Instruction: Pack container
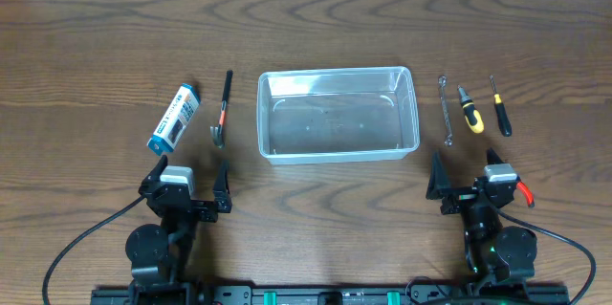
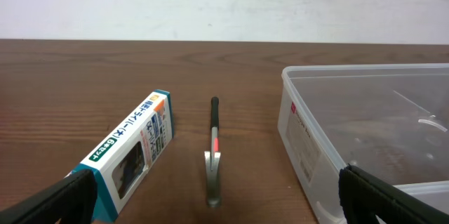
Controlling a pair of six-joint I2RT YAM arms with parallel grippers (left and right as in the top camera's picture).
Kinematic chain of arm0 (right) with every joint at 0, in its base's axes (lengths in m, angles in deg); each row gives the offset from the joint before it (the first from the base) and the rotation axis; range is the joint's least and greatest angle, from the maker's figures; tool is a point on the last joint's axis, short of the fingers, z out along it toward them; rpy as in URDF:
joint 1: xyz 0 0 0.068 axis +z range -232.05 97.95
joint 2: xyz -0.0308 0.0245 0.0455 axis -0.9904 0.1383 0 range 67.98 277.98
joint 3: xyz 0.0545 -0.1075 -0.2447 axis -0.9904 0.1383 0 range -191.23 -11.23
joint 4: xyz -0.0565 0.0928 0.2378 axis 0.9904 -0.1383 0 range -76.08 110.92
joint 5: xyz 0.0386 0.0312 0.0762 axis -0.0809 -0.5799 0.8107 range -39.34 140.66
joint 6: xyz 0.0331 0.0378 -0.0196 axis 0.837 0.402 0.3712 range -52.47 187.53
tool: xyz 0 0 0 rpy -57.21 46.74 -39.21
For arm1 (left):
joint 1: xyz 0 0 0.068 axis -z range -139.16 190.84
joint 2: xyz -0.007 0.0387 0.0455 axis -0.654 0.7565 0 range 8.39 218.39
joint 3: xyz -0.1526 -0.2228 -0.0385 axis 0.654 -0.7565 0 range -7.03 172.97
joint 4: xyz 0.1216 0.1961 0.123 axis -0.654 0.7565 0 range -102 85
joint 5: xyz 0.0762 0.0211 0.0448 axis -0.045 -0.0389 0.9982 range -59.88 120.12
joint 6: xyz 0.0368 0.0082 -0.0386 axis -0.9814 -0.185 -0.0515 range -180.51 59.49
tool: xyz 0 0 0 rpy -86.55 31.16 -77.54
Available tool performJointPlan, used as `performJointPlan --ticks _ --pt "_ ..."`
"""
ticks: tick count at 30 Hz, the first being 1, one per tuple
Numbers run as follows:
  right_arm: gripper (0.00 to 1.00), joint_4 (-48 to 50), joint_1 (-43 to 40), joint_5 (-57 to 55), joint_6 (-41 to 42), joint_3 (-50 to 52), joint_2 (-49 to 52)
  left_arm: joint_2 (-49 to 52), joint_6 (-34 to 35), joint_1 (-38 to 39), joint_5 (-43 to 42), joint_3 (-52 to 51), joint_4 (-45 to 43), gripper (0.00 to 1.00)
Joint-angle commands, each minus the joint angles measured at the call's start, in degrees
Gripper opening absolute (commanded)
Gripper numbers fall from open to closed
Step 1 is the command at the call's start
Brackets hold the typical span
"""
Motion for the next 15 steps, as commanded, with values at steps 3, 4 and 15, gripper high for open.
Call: performJointPlan --ticks 3,4,15 --pt "0.99 0.02 -0.42 0.02 -0.55 0.13 -0.39 -0.39 -1.01 -0.20 -0.96 -0.72 0.37 0.98" --pt "0.99 0.26 -0.42 0.09 -0.48 0.13 -0.39 -0.39 -1.01 -0.20 -0.96 -0.72 0.37 0.98" --pt "0.99 4.46 -1.95 -10.88 3.48 -9.77 6.71 -0.39 -1.01 -0.20 -0.96 -0.72 0.37 0.98"
